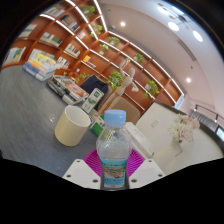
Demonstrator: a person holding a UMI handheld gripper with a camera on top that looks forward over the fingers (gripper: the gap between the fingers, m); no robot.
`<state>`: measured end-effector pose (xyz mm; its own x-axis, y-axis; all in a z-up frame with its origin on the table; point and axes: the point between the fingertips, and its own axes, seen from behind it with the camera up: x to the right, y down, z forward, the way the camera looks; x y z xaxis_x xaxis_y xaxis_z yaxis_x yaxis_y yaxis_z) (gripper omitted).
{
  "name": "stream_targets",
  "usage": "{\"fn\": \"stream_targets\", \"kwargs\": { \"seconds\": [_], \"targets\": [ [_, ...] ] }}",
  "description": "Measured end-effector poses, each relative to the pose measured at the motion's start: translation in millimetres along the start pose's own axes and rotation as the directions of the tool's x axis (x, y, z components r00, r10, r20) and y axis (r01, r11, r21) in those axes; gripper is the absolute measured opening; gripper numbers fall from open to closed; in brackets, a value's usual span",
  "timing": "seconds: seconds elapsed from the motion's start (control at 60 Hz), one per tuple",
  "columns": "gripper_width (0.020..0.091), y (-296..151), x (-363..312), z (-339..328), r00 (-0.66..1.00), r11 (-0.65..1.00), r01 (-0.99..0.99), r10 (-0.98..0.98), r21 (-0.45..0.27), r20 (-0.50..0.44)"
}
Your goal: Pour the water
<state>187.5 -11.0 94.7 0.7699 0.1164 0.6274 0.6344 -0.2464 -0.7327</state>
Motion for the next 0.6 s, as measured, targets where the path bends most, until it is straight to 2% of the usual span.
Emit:
{"fn": "stream_targets", "kwargs": {
  "seconds": [0.133,0.283,0.367,0.6],
  "targets": [
    [0.0271,-9.9,23.1,27.8,0.959,0.961,0.277,-0.278,-0.012,-0.063],
    [0.0272,-37.7,31.2,50.9,0.826,0.832,0.555,-0.55,0.005,-0.122],
    [0.0271,-52.7,31.6,59.9,0.714,0.722,0.692,-0.682,0.007,-0.156],
    [0.027,-86.8,30.1,77.2,0.292,0.322,0.944,-0.916,-0.069,-0.274]
  ]
}}
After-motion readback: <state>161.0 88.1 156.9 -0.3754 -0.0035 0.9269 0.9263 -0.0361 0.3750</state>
